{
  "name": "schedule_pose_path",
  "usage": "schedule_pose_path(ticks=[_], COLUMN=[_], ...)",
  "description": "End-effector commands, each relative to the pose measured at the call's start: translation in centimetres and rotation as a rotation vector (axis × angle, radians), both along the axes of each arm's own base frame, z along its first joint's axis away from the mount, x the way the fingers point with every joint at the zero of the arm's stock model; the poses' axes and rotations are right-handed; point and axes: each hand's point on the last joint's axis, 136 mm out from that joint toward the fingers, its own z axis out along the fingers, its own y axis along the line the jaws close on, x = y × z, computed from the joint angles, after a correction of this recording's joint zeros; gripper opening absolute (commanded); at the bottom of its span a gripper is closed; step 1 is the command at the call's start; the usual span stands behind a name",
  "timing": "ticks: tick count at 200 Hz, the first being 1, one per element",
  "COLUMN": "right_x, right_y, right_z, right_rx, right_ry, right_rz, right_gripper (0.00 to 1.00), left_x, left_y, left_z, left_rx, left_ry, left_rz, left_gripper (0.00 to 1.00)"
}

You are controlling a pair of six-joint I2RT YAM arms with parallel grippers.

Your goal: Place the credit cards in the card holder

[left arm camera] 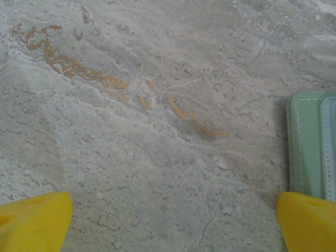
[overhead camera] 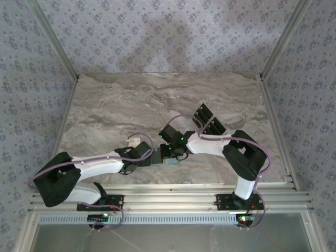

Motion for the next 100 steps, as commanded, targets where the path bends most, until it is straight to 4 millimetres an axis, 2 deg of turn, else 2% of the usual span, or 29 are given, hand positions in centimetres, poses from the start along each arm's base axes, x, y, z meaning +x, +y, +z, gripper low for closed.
schedule_pose_path(ticks=[1,100], right_x=[0.1,-0.4], right_y=[0.8,1.8], right_z=[-0.2,-0.7], right_rx=[0.005,0.002], right_ry=[0.005,0.021], right_rz=[0.003,0.031], right_gripper=[0.02,0.02], left_x=[-0.4,-0.5], left_y=[0.5,0.6], left_z=[-0.5,-0.7], left_rx=[0.011,0.011], left_ry=[0.015,0.016], left_rz=[0.008,0.01], left_gripper=[1.0,1.0])
